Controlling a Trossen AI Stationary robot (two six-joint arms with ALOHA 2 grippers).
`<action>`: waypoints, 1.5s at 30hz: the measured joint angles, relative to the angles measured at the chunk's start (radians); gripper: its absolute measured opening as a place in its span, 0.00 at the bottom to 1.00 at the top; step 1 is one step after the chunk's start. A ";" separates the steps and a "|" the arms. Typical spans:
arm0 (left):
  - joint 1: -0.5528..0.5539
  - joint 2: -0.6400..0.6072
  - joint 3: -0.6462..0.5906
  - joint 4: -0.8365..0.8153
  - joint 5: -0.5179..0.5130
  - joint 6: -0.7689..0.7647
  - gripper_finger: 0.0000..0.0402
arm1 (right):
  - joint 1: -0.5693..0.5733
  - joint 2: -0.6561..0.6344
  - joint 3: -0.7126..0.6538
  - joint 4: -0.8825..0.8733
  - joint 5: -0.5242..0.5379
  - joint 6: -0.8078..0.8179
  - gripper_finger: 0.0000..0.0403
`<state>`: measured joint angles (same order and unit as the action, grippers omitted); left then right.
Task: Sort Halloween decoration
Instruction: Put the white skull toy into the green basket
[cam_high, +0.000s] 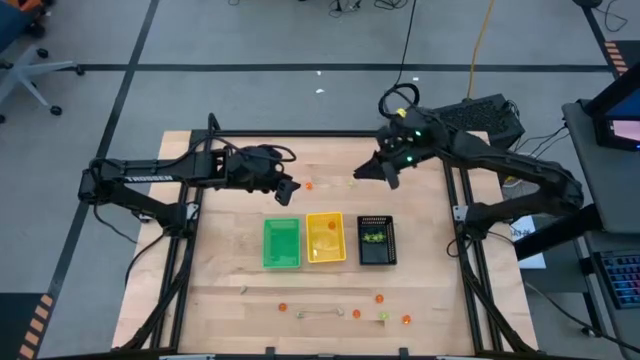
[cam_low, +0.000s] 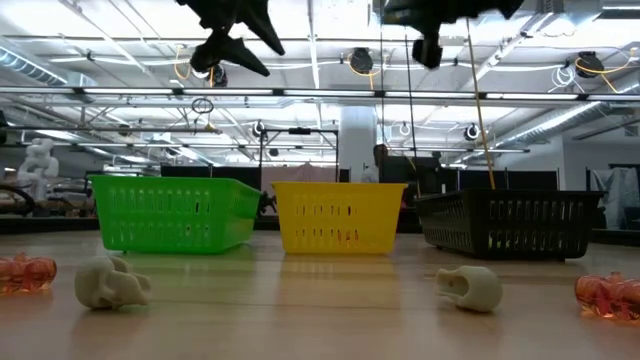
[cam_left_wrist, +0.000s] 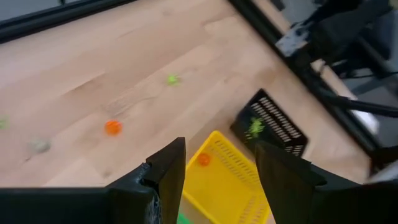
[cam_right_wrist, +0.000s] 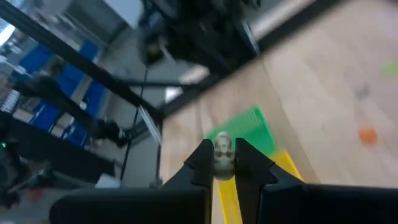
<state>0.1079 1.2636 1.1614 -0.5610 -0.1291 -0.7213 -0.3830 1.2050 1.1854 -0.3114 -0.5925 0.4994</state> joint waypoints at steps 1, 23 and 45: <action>0.000 0.000 0.000 0.016 0.008 0.003 0.49 | 0.021 -0.014 0.000 0.025 0.031 0.007 0.04; -0.061 0.000 0.000 0.150 0.163 -0.017 0.49 | 0.332 -0.083 0.001 0.112 0.304 -0.441 0.05; -0.104 0.000 0.000 0.164 0.147 -0.084 0.49 | 0.340 -0.083 0.001 0.113 0.308 -0.774 0.05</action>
<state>0.0040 1.2636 1.1614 -0.3965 0.0177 -0.8051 -0.0429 1.1217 1.1866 -0.1986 -0.2844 -0.2749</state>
